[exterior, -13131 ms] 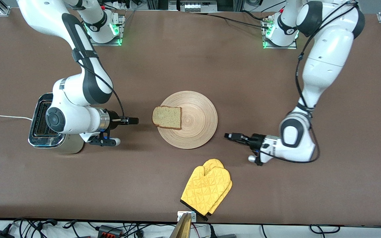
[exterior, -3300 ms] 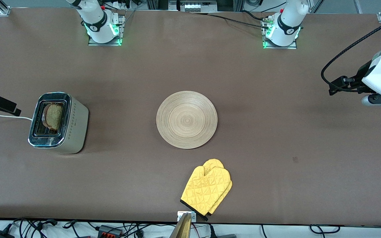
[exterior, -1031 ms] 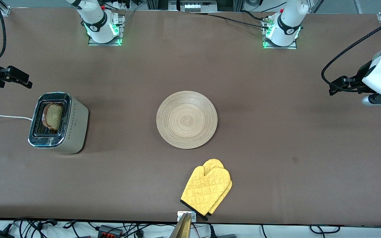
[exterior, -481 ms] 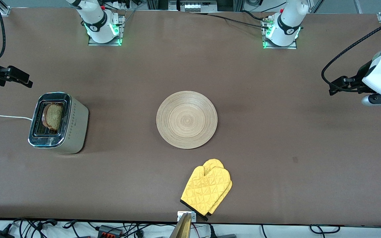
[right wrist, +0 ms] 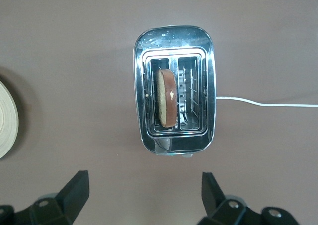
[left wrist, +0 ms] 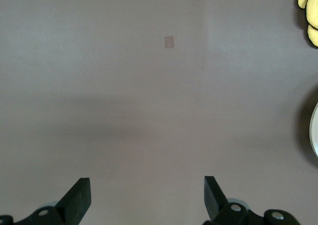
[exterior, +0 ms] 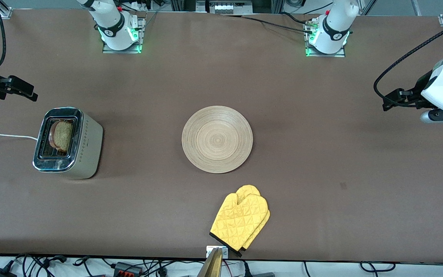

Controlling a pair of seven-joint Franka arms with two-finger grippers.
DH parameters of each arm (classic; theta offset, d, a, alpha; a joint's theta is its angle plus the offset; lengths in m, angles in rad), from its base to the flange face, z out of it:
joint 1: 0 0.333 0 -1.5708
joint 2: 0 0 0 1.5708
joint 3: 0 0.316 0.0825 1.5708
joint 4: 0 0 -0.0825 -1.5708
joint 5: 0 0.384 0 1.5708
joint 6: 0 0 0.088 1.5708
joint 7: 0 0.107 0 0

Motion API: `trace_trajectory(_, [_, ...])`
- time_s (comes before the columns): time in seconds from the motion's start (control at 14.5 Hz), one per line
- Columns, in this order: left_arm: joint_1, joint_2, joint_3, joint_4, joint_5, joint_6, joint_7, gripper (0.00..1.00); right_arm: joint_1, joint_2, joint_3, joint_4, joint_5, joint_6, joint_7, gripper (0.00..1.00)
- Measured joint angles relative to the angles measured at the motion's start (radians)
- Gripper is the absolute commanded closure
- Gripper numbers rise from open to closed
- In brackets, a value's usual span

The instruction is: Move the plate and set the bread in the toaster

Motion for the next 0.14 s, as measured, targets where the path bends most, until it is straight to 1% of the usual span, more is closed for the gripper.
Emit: trace_trajectory(0.14, [0.000,0.000,0.000,0.000,0.000,0.000,0.000,0.00,0.000,-0.003,0.000,0.000,0.000,-0.005,0.000,0.00])
